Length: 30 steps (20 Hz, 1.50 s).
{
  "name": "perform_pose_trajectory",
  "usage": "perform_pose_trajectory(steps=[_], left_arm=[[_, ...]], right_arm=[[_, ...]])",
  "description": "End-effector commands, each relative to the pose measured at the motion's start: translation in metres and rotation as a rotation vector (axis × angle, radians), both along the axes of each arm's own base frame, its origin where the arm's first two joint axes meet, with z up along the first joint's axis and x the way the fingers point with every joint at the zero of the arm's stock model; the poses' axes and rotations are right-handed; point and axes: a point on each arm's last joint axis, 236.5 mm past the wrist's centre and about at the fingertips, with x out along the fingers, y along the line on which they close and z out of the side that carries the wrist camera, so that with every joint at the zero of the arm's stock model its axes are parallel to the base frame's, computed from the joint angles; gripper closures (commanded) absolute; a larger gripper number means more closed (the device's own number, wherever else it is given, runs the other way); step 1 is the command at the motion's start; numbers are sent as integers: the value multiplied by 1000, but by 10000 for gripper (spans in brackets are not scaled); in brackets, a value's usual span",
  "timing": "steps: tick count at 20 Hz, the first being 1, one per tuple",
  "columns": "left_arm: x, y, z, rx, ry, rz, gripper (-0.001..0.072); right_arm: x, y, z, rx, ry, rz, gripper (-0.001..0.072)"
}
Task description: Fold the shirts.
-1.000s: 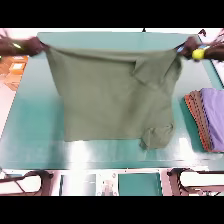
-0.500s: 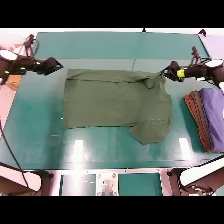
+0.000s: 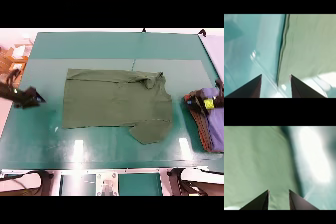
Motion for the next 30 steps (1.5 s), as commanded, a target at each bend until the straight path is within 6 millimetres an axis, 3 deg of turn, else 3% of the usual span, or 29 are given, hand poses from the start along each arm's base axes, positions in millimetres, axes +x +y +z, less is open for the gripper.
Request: perform_pose_trajectory(steps=[1,2,4,9,10,12,13,14,16,21,26,30], left_arm=[[-48,-34,-33,-111,65,56,296],[-47,-44,-39,-151,51,75,296],[-49,-63,-55,-166,32,82,296],[-68,-93,-94,-122,87,33,296],[-64,-98,-96,-129,82,40,296],[-48,-100,-95,-140,35,83,298],[-43,-97,-95,-134,20,97,391],[-42,-97,-95,-130,14,92,598],[-41,-97,-92,-129,4,68,682],[-35,-93,-89,-114,-15,63,682],[-30,-92,-86,-110,-26,59,682],[-30,-92,-86,-111,-26,58,682]], right_arm=[[-56,-1,-30,-4,75,-93,392],[-63,5,-37,15,97,-96,334],[-73,17,-50,39,121,-92,332],[-76,38,-69,54,130,-89,324],[-74,42,-70,57,128,-82,283],[-65,53,-70,79,101,-55,283],[-59,59,-70,94,87,-47,282],[-53,64,-72,108,77,-45,282],[-48,69,-80,120,80,-45,282],[-46,65,-90,113,75,-37,285],[-19,46,-73,62,6,-35,284],[-28,34,-71,7,34,41,282]])
